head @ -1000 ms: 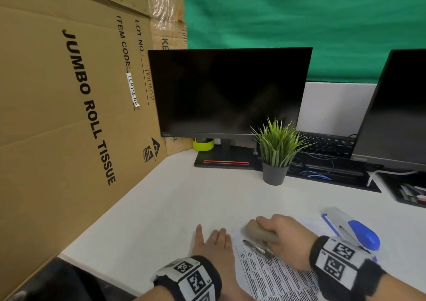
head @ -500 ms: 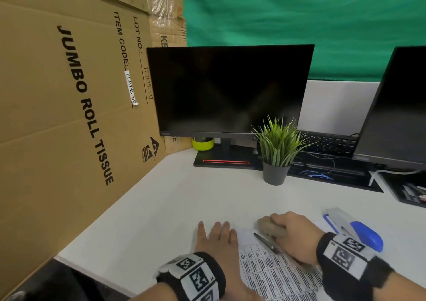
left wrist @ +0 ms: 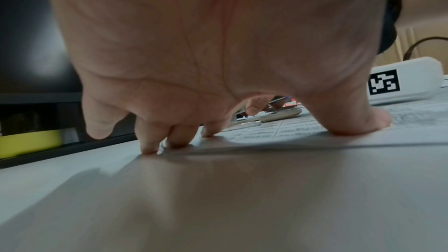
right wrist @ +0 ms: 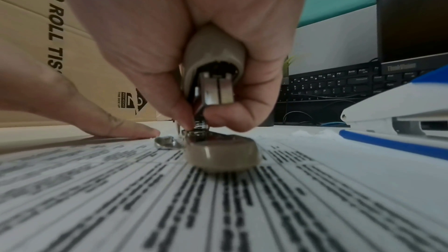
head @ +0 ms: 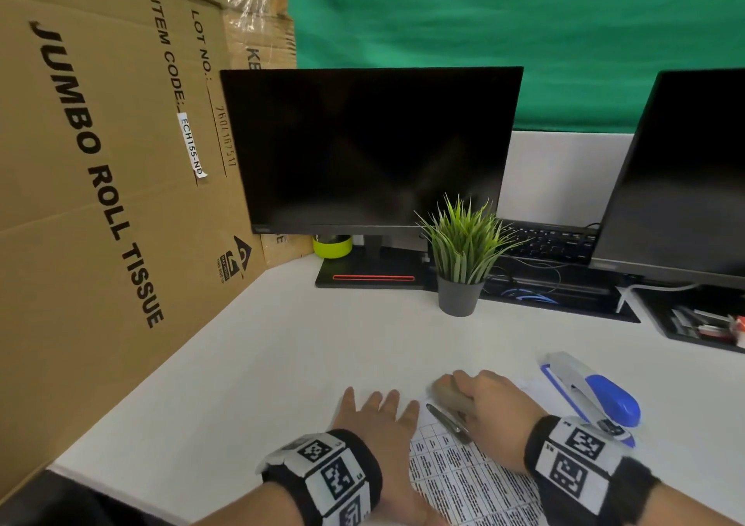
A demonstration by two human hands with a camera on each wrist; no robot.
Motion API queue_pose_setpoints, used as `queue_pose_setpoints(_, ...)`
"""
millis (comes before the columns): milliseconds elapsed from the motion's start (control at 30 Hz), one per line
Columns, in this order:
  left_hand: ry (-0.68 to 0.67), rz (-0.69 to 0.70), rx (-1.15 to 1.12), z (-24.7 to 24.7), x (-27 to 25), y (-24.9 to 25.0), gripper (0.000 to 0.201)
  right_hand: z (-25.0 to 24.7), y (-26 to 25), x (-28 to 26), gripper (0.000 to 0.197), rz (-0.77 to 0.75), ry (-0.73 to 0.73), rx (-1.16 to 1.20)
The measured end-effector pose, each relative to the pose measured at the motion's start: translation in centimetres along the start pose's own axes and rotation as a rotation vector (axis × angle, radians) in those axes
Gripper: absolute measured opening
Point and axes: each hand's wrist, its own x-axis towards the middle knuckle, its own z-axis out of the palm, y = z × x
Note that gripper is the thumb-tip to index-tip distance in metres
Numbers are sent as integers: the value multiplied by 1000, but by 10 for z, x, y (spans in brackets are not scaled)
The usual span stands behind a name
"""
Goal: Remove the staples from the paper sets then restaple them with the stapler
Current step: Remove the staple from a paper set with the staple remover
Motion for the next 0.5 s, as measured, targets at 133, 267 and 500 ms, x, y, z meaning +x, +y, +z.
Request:
queue_pose_setpoints(133,44,-13,49,0,2,3,94,-4,-2,2,30,-6,-24,-14)
queue_pose_setpoints(267,5,11,33,-3,0,2,114,-3,-4,1,34,27,-34,-31)
queue_pose_setpoints(500,-8,10,70,-3,1,2,109,0,-8,14,42,117,-31,-20)
